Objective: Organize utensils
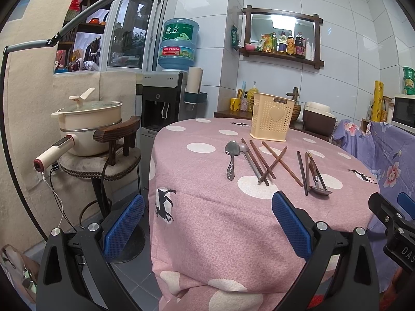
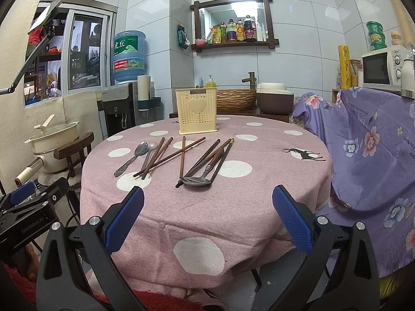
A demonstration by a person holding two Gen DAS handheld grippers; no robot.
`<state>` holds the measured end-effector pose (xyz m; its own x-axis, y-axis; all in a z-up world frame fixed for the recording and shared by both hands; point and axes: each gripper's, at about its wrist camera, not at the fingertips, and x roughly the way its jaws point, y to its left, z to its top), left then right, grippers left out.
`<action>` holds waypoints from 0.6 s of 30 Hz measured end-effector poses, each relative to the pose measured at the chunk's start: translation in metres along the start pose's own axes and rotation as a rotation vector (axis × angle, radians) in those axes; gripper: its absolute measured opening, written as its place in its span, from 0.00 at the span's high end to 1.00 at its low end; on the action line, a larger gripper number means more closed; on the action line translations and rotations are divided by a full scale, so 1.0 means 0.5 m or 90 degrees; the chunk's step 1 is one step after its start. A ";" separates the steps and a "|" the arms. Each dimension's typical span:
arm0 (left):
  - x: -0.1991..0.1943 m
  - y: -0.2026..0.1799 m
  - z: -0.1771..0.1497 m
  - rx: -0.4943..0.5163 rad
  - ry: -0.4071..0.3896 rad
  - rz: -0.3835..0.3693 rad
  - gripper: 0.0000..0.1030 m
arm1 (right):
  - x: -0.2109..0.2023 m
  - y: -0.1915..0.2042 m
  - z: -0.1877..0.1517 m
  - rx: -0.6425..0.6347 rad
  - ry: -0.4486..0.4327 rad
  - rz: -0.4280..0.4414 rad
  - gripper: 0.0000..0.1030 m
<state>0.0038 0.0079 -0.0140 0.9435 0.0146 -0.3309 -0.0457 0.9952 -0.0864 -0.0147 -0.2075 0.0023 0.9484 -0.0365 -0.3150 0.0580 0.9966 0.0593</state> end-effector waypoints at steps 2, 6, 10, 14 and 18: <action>0.000 0.000 -0.001 0.000 0.000 0.000 0.05 | 0.000 0.000 0.000 0.000 0.000 0.000 0.05; 0.000 0.000 -0.002 0.000 0.001 0.000 0.05 | 0.001 0.001 -0.002 0.000 0.001 0.001 0.05; 0.001 0.000 -0.001 -0.001 0.001 0.001 0.05 | 0.001 0.001 -0.001 -0.001 0.001 0.000 0.05; 0.001 0.001 -0.002 -0.001 0.002 0.001 0.05 | 0.003 0.003 -0.005 -0.001 0.002 0.001 0.05; 0.001 0.002 -0.004 -0.002 0.002 0.001 0.05 | 0.004 0.005 -0.010 -0.001 0.003 0.001 0.05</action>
<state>0.0039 0.0087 -0.0161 0.9423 0.0153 -0.3344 -0.0475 0.9950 -0.0883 -0.0141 -0.2049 -0.0028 0.9468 -0.0341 -0.3201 0.0554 0.9968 0.0578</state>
